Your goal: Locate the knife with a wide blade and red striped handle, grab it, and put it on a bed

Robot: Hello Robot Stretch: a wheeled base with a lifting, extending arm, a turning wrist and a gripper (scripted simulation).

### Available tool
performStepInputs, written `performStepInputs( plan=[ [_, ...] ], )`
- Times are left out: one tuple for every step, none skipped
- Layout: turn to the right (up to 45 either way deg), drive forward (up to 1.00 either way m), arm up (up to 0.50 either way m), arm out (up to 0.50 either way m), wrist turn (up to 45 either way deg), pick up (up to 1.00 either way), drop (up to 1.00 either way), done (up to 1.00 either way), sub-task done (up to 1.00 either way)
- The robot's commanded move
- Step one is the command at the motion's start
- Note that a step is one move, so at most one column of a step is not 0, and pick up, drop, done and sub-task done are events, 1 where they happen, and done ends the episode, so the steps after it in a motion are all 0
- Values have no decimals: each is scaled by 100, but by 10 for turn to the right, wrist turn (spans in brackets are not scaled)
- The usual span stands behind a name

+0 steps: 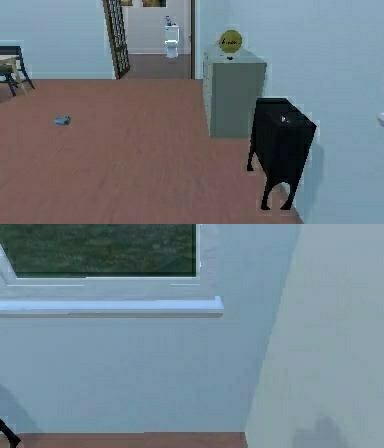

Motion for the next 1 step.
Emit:
performStepInputs(
  plan=[
    [0, 20, 0, 0, 0, 0, 0, 0, 0]
  ],
)
